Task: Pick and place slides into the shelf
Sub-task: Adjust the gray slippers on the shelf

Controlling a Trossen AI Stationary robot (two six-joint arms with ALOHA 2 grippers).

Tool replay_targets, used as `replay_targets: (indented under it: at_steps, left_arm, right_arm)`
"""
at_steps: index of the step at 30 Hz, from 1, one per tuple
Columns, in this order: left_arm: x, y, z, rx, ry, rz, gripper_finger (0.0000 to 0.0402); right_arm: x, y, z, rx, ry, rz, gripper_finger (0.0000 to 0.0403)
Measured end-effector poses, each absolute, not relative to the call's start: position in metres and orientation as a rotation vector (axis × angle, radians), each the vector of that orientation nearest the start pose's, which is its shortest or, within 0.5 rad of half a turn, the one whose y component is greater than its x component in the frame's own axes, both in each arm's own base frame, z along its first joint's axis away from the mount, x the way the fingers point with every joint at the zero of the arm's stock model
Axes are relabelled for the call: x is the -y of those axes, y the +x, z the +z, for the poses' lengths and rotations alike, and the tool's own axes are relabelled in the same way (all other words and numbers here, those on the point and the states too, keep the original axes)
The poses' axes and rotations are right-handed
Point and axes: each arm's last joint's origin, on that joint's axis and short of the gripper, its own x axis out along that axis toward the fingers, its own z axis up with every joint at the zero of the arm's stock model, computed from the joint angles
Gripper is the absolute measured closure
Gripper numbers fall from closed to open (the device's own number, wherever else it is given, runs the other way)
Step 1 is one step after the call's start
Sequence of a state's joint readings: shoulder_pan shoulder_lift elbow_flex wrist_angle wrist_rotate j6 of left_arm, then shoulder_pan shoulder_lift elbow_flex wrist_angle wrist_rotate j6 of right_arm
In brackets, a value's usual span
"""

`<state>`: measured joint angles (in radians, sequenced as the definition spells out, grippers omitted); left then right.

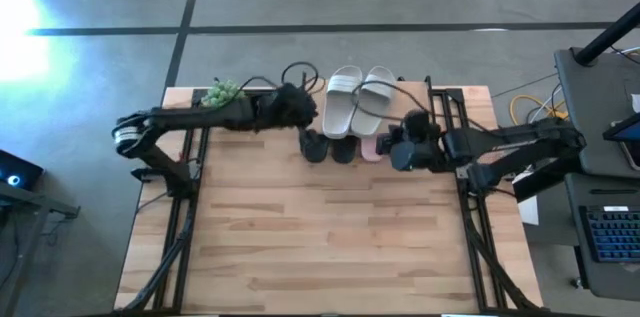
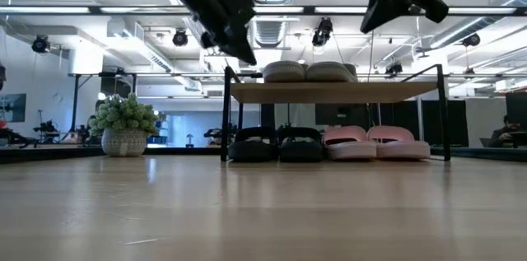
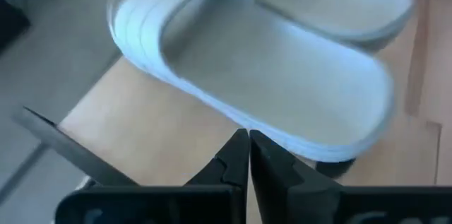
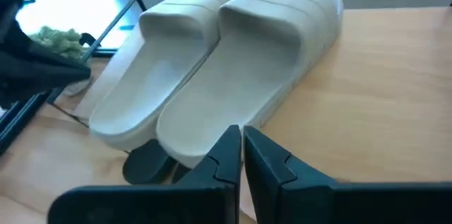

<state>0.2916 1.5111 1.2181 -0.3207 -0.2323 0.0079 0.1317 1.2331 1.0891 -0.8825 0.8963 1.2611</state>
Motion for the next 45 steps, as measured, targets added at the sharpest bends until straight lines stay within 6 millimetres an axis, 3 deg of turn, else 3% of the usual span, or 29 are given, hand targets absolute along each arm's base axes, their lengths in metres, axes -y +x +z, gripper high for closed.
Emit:
replay_targets:
  at_steps: [4, 14, 25, 33, 39, 45]
  left_arm:
    - [-0.118, 0.329, 0.293, -0.684, -0.010, 0.453, 0.0402]
    - [-0.127, 0.354, 0.270, -0.776, 0.096, 0.403, 0.0402]
    - [-0.129, 0.361, 0.280, -0.733, 0.100, 0.402, 0.0402]
    - [-0.131, 0.369, 0.272, -0.735, 0.086, 0.363, 0.0402]
    - [-0.131, 0.373, 0.268, -0.739, 0.077, 0.341, 0.0402]
    - [-0.130, 0.367, 0.281, -0.715, 0.101, 0.357, 0.0402]
  right_arm:
    - [0.003, 0.224, 0.307, -0.350, 0.619, -1.114, 0.0392]
    - [0.006, 0.219, 0.303, -0.377, 0.604, -1.136, 0.0392]
    - [0.007, 0.214, 0.291, -0.431, 0.592, -1.156, 0.0392]
    - [0.012, 0.212, 0.284, -0.418, 0.617, -1.201, 0.0392]
    - [0.035, 0.206, 0.287, -0.381, 0.700, -1.285, 0.0392]
    - [0.078, 0.202, 0.289, -0.419, 0.724, -1.331, 0.0392]
